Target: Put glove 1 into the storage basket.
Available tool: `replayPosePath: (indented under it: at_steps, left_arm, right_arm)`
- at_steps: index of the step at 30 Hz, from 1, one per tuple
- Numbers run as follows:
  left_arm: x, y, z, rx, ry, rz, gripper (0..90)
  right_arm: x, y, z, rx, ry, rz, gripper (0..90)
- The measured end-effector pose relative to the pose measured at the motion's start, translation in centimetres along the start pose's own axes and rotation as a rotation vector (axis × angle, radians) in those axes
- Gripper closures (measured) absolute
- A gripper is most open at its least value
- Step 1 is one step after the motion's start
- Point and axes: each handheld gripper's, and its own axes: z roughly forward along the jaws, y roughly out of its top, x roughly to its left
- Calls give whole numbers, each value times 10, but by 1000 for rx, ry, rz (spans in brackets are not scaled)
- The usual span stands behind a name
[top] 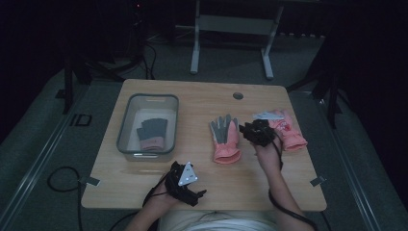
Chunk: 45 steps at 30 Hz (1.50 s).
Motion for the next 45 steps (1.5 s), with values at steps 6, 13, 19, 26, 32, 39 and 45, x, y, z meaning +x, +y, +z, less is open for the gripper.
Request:
replayPosePath:
  at_steps: [6, 13, 19, 26, 32, 39, 45]
  left_arm:
    - [0, -1, 0, 9, 1, 7, 14]
    - [1, -1, -1, 2, 6, -2, 14]
    - [1, -1, -1, 4, 10, -2, 14]
    - [0, -1, -1, 4, 6, -7, 14]
    - [0, -1, -2, 4, 9, -6, 24]
    - [1, -1, -2, 3, 8, -6, 24]
    - [0, -1, -2, -1, 10, -6, 24]
  right_arm:
    - [-54, -9, -23, 9, -30, -64, 671]
    - [-116, -20, -40, 65, -98, -119, 646]
    - [-150, -20, -41, 85, -116, -98, 592]
    - [-167, -22, -17, 140, -110, -86, 565]
    - [-174, -30, 2, 201, -137, -89, 543]
    - [-183, -36, 20, 266, -157, -98, 548]
    - [-184, -38, 23, 265, -165, -54, 818]
